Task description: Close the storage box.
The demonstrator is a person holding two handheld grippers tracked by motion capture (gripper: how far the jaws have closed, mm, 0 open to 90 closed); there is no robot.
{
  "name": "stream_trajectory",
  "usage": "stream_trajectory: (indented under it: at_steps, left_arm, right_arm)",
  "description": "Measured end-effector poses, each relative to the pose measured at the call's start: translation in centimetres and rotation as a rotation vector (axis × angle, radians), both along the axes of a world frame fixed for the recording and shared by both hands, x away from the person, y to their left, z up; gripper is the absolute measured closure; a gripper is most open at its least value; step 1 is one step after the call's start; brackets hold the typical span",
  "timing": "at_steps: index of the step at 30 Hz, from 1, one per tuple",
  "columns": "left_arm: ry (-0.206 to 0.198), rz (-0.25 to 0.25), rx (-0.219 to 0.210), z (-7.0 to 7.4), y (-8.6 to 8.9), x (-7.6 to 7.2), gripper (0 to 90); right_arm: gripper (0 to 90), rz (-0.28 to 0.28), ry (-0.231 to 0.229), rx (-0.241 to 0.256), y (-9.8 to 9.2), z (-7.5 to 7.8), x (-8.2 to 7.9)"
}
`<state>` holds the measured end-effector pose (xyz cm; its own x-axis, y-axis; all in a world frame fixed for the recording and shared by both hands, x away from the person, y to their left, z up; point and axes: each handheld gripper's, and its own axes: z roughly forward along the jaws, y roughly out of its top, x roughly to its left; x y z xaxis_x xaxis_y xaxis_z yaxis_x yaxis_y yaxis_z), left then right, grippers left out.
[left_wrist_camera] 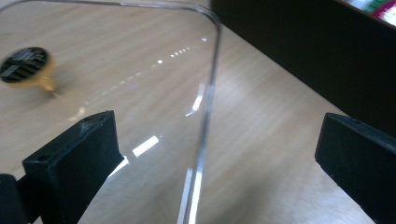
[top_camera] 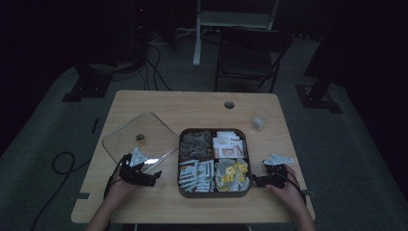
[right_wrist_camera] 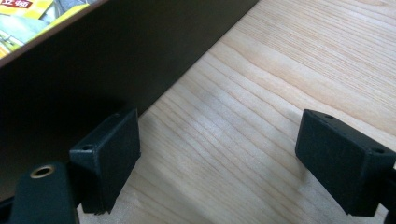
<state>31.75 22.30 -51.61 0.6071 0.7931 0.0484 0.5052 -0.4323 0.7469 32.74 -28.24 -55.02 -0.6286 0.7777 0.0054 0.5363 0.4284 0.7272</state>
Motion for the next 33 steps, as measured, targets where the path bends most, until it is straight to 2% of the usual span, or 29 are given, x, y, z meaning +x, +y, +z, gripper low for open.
stream_trajectory:
  at_steps: [14,17,19,33]
  left_arm:
    - [-0.038,0.135,-0.027,0.5,1.9,2.7,1.2]
    - [-0.045,0.167,-0.053,0.4,2.4,3.4,1.3]
    - [-0.037,0.187,-0.069,0.4,2.7,3.9,1.3]
    - [0.012,0.301,-0.102,-0.6,4.1,7.5,3.6]
  right_arm:
    - [13.5,0.000,0.000,0.000,0.0,0.0,0.0]
    - [13.5,0.000,0.001,0.000,0.0,0.0,0.0]
    - [13.5,0.002,-0.002,-0.001,0.0,0.0,0.0]
    - [13.5,0.000,0.000,-0.001,0.0,0.0,0.0]
